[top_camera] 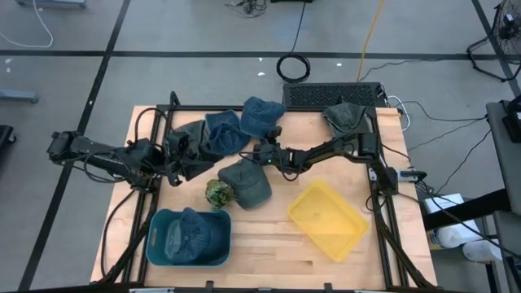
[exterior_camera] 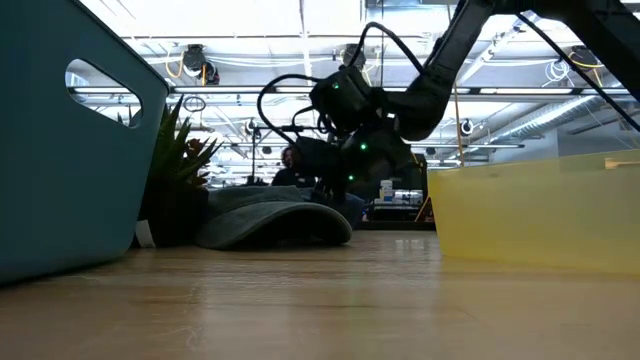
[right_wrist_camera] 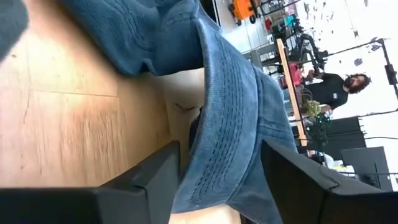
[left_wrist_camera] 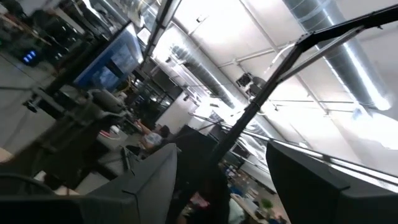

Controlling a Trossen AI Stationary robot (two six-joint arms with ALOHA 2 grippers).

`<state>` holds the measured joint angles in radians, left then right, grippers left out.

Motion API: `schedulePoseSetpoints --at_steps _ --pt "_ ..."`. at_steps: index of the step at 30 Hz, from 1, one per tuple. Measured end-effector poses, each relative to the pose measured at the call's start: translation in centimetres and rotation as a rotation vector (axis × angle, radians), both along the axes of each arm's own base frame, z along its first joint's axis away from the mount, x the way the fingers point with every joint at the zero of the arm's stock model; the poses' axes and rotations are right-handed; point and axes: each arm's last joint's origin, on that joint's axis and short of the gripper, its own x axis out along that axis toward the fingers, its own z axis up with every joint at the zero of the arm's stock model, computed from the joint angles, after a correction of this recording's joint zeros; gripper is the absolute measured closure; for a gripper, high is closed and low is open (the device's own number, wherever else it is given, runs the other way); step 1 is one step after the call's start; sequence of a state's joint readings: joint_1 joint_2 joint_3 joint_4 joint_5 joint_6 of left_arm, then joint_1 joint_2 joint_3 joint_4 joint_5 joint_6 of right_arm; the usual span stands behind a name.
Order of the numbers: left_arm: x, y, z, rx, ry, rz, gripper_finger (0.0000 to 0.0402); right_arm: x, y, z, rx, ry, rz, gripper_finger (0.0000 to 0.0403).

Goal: Pick & Place hat
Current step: Put the right blue cap into the blue bin

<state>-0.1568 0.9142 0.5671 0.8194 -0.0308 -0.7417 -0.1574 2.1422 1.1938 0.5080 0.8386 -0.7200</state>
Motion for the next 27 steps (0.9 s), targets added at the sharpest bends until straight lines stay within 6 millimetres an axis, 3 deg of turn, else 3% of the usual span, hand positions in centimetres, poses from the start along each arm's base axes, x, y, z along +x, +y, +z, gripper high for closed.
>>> schedulePoseSetpoints --at_steps 3,8,12,14,21,27 --pt "0.0 0.0 0.0 -0.008 0.001 -0.020 0.0144 0.1 0.3 0.0 -0.002 0.002 0.006 0.0243" --pt "0.0 -0.1 0.0 -0.001 0.000 -0.044 0.0144 0.2 1.1 0.4 0.001 -0.010 0.022 0.0382" --pt "0.0 -0.3 0.0 0.011 -0.001 -0.104 0.0144 0.2 1.6 0.7 -0.016 0.006 0.025 0.0396" --pt "-0.1 -0.3 0.0 -0.019 0.005 -0.133 0.0144 -0.1 2.0 1.8 -0.021 0.018 0.033 0.0399" --pt "-0.1 -0.3 0.0 -0.063 0.013 -0.164 0.0144 -1.3 3.3 8.5 -0.094 -0.039 0.095 0.0402" --pt "-0.1 -0.3 0.0 -0.019 0.005 -0.141 0.0144 -3.8 3.9 13.3 -0.133 -0.046 0.116 0.0402"
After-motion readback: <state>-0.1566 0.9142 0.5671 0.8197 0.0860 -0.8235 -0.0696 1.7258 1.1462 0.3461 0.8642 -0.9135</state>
